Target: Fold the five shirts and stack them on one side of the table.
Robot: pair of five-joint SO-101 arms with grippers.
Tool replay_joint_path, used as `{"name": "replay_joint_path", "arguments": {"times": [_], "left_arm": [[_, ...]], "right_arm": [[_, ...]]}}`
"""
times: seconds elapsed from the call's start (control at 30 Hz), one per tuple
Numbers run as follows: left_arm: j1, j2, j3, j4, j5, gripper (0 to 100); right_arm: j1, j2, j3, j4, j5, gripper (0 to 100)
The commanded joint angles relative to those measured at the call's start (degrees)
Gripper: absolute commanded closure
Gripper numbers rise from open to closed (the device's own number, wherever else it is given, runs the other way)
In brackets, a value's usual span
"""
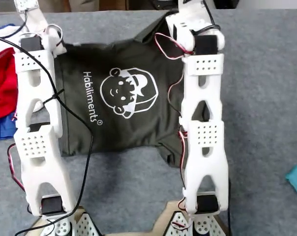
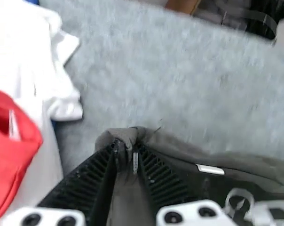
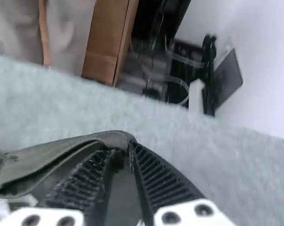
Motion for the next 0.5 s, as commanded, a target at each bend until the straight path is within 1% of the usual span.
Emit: {"name": "replay_joint_path", "arguments": {"times": [0.0, 0.13, 0.27, 0.47], "left_arm": [[0.44, -1.01, -3.16, 6.42, -2.11, 98], [0.26, -0.75, -2.64, 12.75, -4.84, 98], [0.18, 0.40, 0.88, 15.91, -5.71, 98], [0.35, 1.01, 1.58, 21.36, -5.71, 98]], "right_arm": [[1.10, -6.90, -1.19, 5.54, 0.62, 99.4], [1.19, -9.19, -1.19, 14.59, 0.70, 99.4], [1.19, -12.44, -1.19, 25.05, 0.70, 99.4], [5.67, -14.81, -0.57, 26.20, 0.53, 99.4]]}}
